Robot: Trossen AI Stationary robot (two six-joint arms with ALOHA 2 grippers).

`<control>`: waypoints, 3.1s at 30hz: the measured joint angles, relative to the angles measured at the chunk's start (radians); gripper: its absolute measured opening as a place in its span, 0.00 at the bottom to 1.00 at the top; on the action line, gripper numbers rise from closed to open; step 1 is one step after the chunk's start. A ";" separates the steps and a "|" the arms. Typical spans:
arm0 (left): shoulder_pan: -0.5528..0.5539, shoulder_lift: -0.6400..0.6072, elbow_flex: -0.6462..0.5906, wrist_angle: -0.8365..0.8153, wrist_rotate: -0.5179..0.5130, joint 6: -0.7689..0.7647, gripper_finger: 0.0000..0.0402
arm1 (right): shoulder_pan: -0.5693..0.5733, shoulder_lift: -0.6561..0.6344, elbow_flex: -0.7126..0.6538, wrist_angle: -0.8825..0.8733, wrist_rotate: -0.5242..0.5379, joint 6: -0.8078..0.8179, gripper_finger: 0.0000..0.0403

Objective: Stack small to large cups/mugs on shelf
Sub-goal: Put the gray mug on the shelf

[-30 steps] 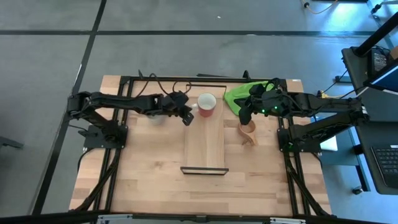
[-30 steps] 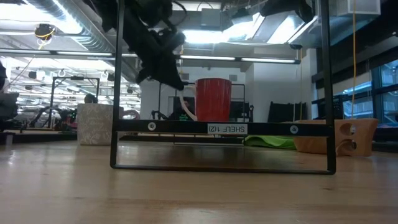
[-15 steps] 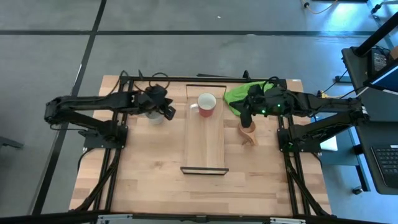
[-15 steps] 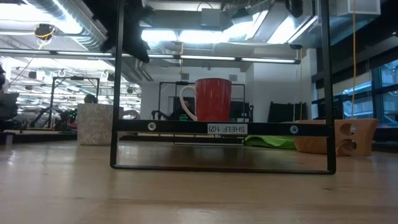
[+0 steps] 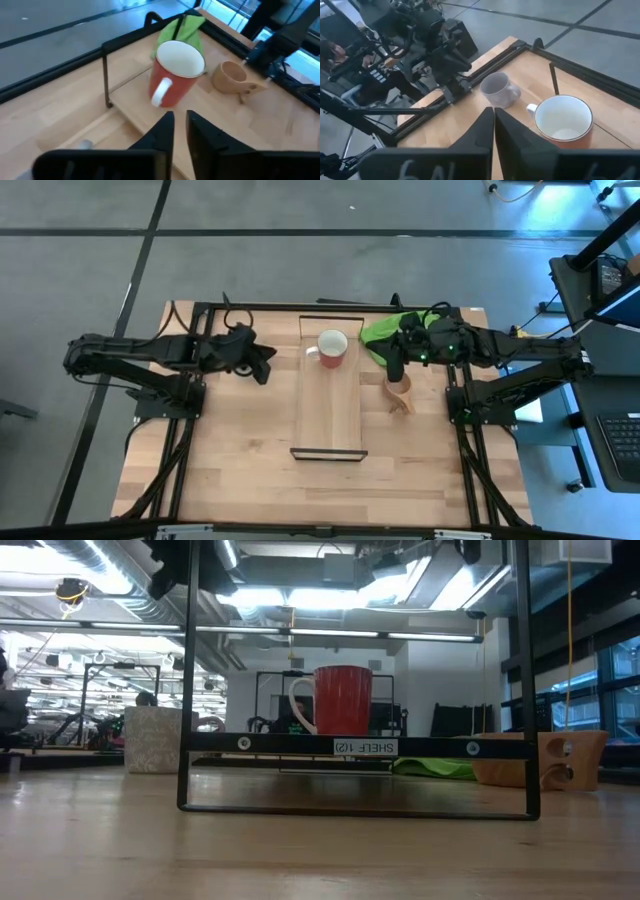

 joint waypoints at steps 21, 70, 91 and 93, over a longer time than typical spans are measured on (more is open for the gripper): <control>0.184 0.064 0.211 -0.739 0.093 0.243 0.33 | 0.000 0.010 0.000 0.002 -0.073 0.053 0.04; 0.542 0.396 0.174 -0.385 0.528 0.601 0.00 | 0.009 0.061 0.000 0.015 -0.140 0.186 0.04; 0.509 0.559 0.174 -0.321 0.568 0.702 0.00 | 0.009 0.060 0.000 -0.001 -0.133 0.215 0.04; 0.524 0.559 0.174 -0.315 0.566 0.708 0.00 | 0.009 0.060 0.000 -0.004 -0.125 0.215 0.04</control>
